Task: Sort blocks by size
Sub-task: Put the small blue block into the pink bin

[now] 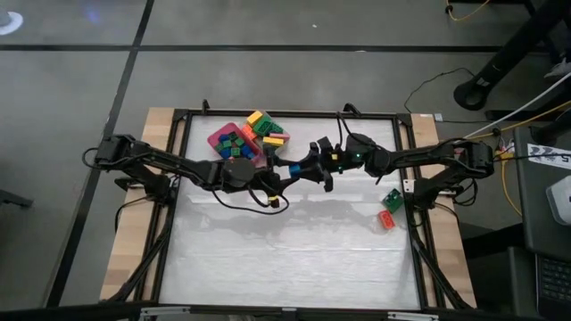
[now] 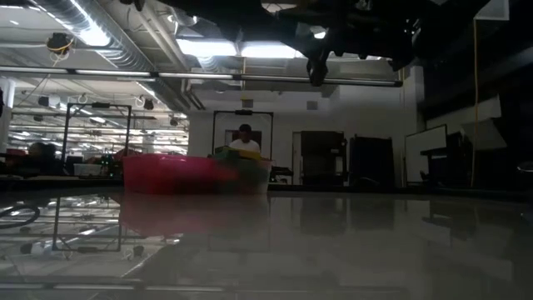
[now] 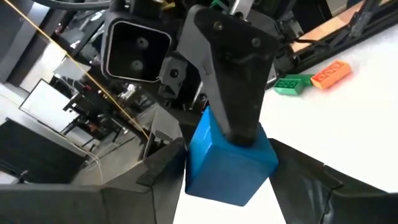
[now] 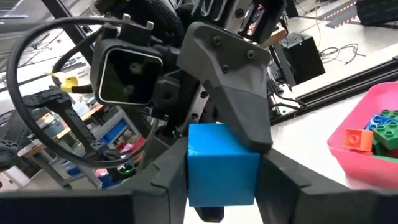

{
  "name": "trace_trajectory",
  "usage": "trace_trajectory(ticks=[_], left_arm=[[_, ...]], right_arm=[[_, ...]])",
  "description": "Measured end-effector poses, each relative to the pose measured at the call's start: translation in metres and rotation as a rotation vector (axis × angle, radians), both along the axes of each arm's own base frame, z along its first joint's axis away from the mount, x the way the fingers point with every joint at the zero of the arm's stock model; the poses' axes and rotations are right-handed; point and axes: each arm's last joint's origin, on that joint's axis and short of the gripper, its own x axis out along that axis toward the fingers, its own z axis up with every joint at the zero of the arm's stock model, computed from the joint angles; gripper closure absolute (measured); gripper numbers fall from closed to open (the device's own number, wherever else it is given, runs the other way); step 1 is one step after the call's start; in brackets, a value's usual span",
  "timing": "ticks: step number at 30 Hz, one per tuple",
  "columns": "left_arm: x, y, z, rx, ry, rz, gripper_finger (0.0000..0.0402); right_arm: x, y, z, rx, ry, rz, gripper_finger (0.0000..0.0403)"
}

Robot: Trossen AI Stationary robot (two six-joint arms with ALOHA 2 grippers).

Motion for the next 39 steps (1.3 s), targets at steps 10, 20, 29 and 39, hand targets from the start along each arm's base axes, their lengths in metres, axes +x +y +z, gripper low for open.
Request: trace_trajectory(ticks=[10,20,29,39], left_arm=[[0.0,0.001,-0.001,-0.005,0.005,0.012,0.028],[-0.001,0.002,-0.002,-0.009,0.016,0.079,0.028],[-0.009,0.007,-0.022,-0.084,0.147,0.251,0.0283],[-0.044,0.054,-0.055,-0.141,0.479,0.668,0.0276]], right_arm=[[0.0,0.0,-0.001,0.01,0.007,-0.024,0.0232],[0.0,-0.001,0.0,0.005,0.006,-0.019,0.0212],[-0.02,-0.022,0.007,-0.147,0.104,-0.079,0.021],[-0.059,-0.009,-0.005,-0.04,0.521,-0.037,0.021]])
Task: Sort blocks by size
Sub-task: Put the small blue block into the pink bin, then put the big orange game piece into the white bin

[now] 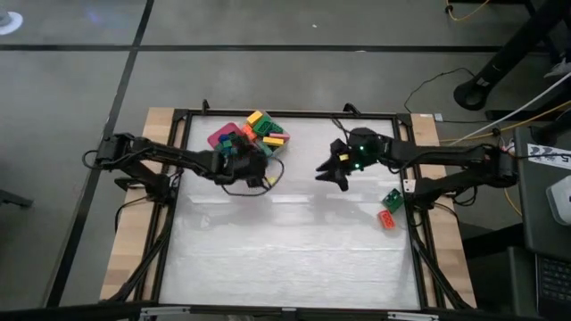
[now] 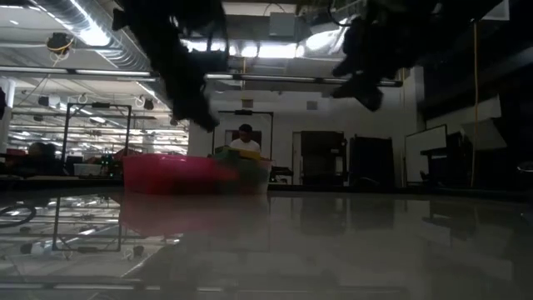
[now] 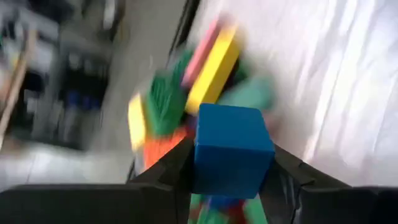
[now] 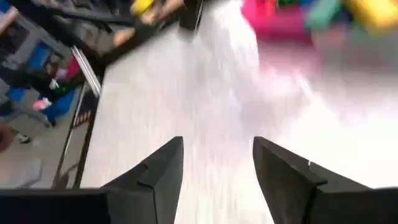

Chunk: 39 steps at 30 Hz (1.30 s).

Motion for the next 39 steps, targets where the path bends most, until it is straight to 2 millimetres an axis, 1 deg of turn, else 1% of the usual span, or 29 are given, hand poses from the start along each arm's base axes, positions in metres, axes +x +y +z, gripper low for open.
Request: trace_trajectory(ticks=[3,8,10,16,20,26,33,39], left_arm=[[-0.013,0.019,-0.006,-0.037,0.077,0.121,0.0275],[-0.028,0.044,-0.01,-0.081,0.126,0.266,0.0262],[-0.03,0.051,-0.011,-0.117,0.098,0.298,0.0255],[-0.033,0.066,-0.013,-0.276,0.053,0.311,0.0232],[-0.036,0.072,-0.013,-0.304,0.027,0.351,0.0216],[-0.038,0.077,-0.013,-0.315,-0.01,0.403,0.0206],[-0.038,0.077,-0.013,-0.321,-0.029,0.421,0.0206],[-0.038,0.077,-0.013,-0.325,-0.044,0.436,0.0206]], right_arm=[[-0.008,0.011,-0.001,0.051,0.085,-0.003,0.021],[-0.012,0.035,-0.009,0.081,0.197,0.07,0.021],[-0.013,0.045,-0.011,0.091,0.234,0.104,0.021],[-0.018,0.071,-0.014,0.254,0.365,0.082,0.021],[-0.026,0.084,-0.019,0.296,0.483,0.059,0.021],[-0.044,0.102,-0.03,0.279,0.702,-0.06,0.021],[-0.068,0.12,-0.038,0.258,0.934,-0.22,0.021],[-0.089,0.128,-0.042,0.245,1.099,-0.444,0.021]])
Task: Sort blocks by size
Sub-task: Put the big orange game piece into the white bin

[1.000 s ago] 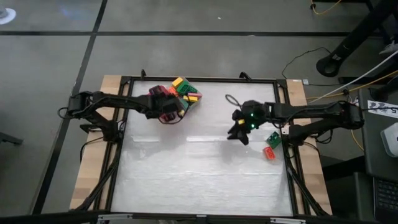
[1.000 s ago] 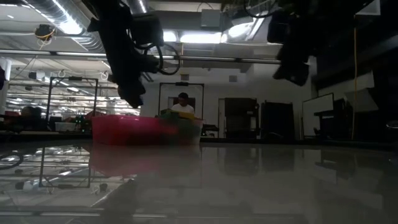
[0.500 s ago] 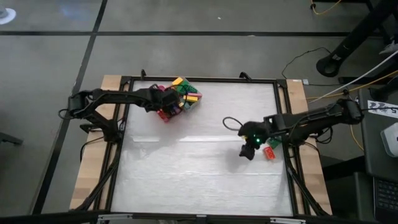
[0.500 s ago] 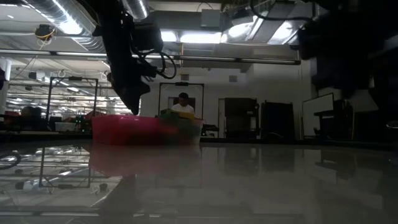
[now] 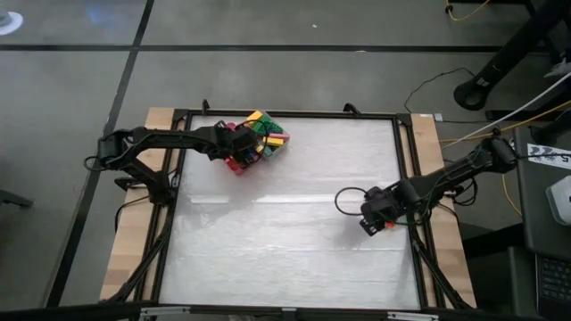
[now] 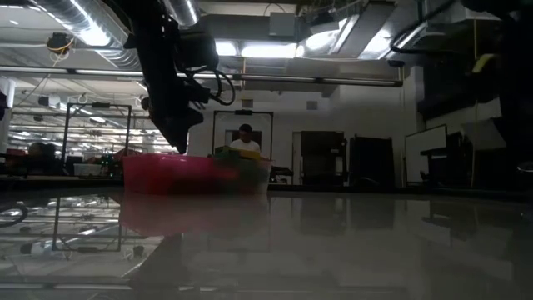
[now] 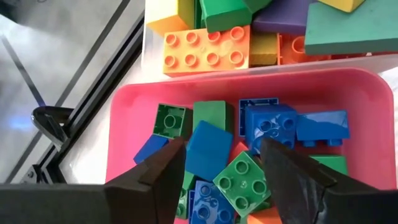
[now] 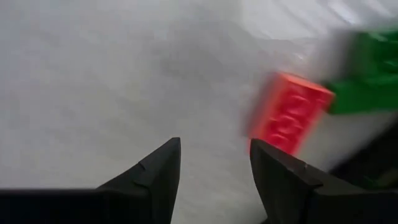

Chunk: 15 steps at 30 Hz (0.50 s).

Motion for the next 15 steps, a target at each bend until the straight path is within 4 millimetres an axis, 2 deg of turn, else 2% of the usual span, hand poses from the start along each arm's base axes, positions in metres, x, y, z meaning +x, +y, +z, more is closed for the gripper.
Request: trace_trajectory(ticks=[4,10,15], left_arm=[[0.0,0.0,0.0,-0.001,-0.005,0.006,0.0206],[0.0,0.0,0.0,-0.004,-0.02,0.026,0.0206],[0.0,0.0,0.0,-0.003,-0.023,0.027,0.0206]], right_arm=[[-0.009,0.001,-0.001,-0.076,0.07,-0.04,0.021],[-0.01,0.001,-0.005,-0.144,0.102,-0.071,0.021],[-0.011,0.001,-0.017,-0.17,0.156,-0.071,0.021]])
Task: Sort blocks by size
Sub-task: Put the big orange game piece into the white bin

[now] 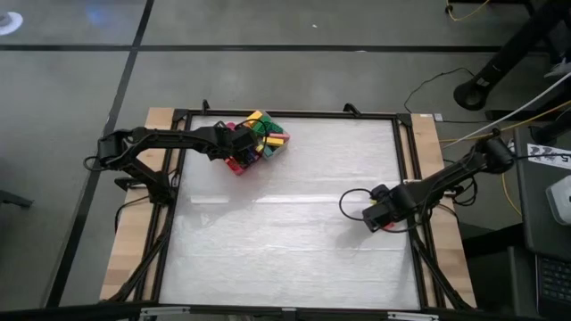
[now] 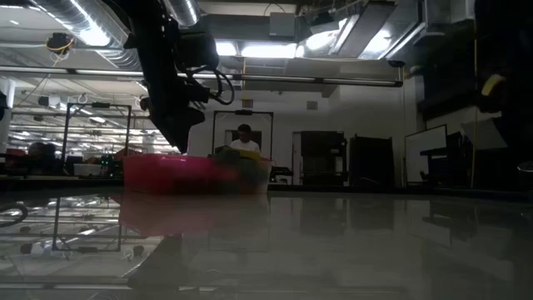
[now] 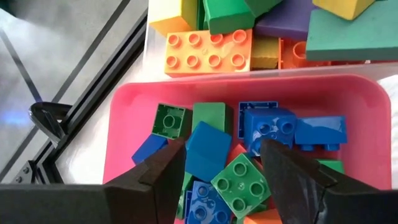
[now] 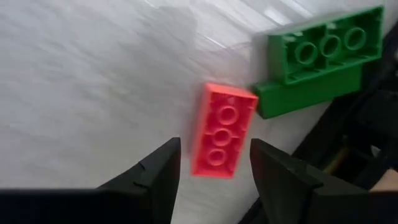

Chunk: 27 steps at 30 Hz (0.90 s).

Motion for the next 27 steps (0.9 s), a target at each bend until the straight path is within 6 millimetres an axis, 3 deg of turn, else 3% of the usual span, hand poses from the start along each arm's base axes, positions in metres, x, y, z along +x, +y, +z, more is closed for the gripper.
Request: trace_trajectory(ticks=[7,18,27], left_arm=[[0.0,0.0,0.0,0.0,0.0,0.0,0.0206],[0.0,0.0,0.0,0.0,0.001,0.0,0.0206],[0.0,0.0,0.0,0.0,0.001,0.0,0.0206]], right_arm=[[-0.006,-0.002,-0.017,-0.01,0.078,-0.004,0.021],[-0.003,0.0,-0.02,0.019,0.034,0.004,0.021],[-0.011,-0.003,-0.048,0.059,0.008,-0.004,0.021]])
